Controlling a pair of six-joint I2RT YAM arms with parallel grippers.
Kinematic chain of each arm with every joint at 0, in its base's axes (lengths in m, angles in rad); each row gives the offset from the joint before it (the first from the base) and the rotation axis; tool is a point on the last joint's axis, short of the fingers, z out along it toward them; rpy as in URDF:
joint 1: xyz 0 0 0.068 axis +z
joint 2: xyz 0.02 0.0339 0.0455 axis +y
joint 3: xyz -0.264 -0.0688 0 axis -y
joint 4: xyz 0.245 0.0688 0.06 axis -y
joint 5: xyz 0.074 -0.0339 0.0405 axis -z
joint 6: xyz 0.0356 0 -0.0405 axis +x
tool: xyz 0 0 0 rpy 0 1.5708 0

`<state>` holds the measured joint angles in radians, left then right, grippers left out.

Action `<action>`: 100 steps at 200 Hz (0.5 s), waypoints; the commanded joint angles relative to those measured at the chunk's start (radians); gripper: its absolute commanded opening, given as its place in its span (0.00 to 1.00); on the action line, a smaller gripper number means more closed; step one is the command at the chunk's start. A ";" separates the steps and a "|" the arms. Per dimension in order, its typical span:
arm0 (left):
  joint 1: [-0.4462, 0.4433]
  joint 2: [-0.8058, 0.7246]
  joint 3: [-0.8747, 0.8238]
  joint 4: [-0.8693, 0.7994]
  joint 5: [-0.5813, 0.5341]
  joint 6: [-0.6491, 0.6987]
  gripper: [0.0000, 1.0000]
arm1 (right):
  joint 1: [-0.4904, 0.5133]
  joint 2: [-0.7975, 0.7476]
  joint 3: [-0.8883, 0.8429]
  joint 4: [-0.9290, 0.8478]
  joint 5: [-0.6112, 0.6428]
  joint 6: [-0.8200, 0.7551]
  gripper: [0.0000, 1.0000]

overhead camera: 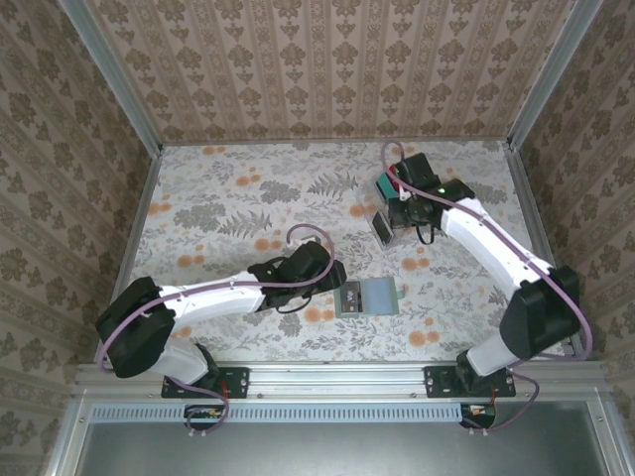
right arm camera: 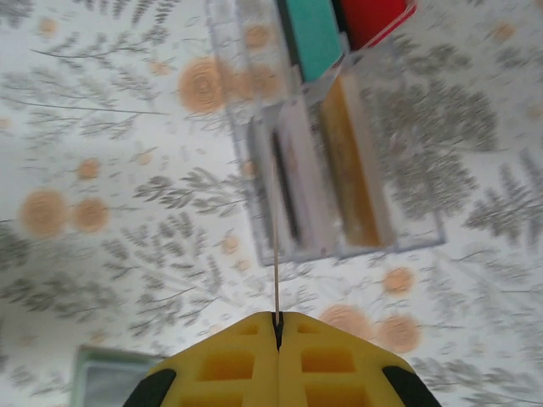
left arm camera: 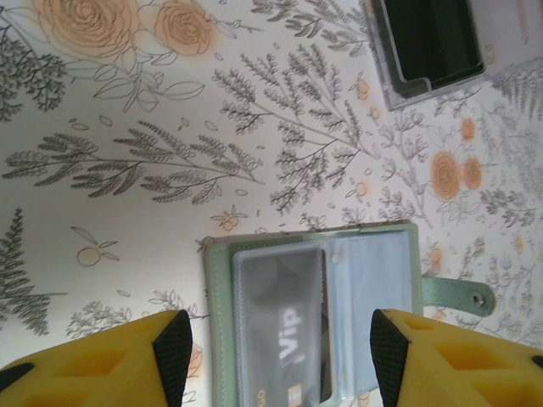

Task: Put the credit cards into the card holder
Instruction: Pick up the credit card from the storage box.

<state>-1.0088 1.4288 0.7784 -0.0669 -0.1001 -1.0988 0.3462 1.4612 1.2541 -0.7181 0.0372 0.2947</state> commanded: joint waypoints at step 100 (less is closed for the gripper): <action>0.046 -0.035 -0.056 0.202 0.104 -0.062 0.61 | -0.079 -0.226 -0.399 0.375 -0.565 0.375 0.01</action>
<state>-0.9722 1.4067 0.7330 0.0685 -0.0322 -1.1370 0.2726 1.2655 0.8913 -0.4496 -0.4030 0.5697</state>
